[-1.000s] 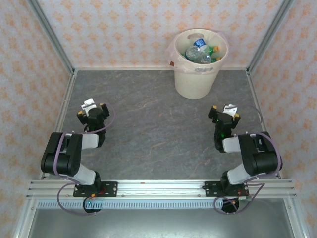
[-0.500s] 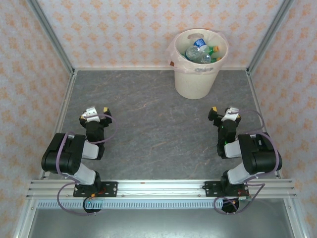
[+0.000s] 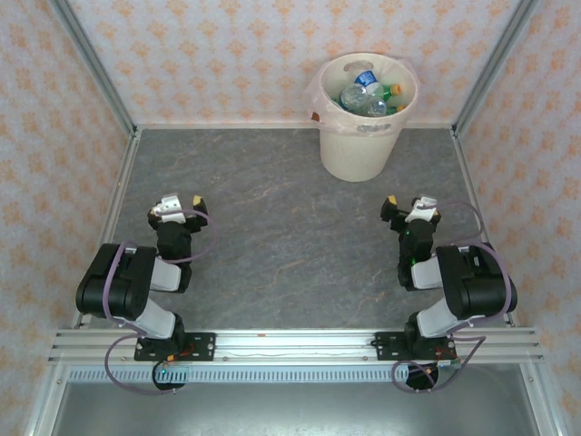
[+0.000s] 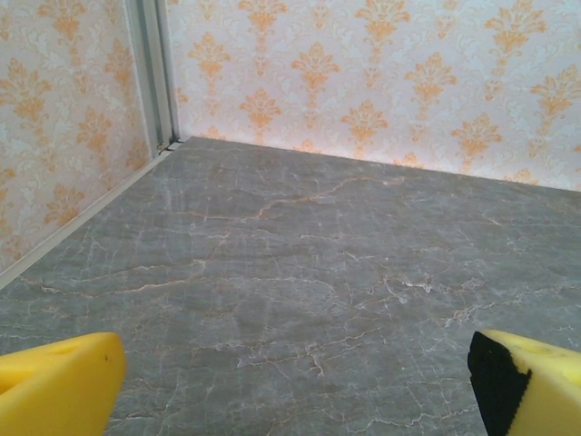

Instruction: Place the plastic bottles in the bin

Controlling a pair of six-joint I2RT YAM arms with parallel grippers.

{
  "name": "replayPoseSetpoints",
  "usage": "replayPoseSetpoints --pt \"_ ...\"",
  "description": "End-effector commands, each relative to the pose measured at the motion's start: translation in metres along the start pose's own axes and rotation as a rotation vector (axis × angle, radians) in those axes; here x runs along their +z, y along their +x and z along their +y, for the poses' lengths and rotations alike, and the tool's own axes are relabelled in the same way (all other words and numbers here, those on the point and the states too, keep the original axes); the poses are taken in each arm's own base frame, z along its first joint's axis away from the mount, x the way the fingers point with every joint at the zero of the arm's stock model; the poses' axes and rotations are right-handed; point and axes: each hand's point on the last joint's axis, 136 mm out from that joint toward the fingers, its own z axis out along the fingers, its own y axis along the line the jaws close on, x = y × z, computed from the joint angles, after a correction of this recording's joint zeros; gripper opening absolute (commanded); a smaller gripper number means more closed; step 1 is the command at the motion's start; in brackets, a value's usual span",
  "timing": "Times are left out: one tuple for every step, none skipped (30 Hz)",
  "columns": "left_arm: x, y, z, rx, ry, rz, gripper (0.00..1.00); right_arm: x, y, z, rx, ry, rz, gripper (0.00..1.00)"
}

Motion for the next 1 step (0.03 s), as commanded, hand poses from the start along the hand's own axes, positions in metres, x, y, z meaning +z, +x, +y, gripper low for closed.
replayPoseSetpoints --pt "0.0013 -0.0128 -0.0088 0.004 0.033 -0.048 0.99 0.003 -0.01 0.0001 0.001 0.0 -0.032 1.0"
